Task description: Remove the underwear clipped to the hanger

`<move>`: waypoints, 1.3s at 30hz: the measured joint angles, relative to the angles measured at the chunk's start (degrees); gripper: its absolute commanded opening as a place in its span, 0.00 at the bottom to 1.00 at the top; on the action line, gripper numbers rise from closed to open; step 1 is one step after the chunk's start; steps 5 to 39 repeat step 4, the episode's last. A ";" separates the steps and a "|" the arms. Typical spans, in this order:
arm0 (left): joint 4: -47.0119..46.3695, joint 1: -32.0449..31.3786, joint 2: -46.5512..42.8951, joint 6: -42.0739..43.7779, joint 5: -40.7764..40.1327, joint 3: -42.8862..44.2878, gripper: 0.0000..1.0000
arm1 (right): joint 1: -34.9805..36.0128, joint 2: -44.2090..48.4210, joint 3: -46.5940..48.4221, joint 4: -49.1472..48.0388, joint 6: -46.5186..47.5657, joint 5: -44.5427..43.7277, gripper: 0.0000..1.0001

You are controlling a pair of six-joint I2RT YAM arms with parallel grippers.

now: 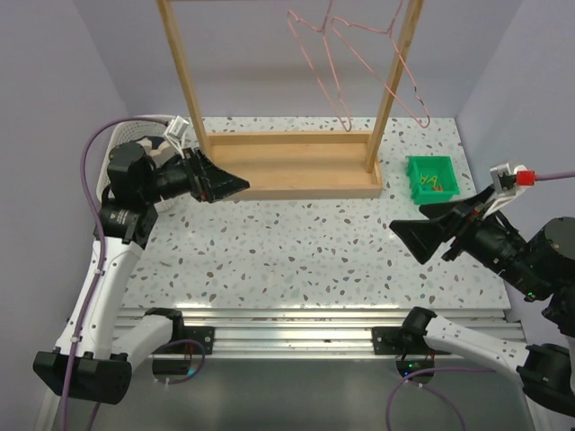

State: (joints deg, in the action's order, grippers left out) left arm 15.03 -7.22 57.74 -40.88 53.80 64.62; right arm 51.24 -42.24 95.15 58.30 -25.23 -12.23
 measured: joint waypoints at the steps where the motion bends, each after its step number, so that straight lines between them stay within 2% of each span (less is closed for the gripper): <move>1: 0.57 -0.04 -0.33 0.15 -0.02 0.00 1.00 | 0.00 0.00 0.00 0.04 0.02 0.26 0.98; 39: 1.53 -0.04 -1.57 1.05 -0.02 -0.02 1.00 | 0.00 -0.20 0.02 0.96 0.00 0.37 0.98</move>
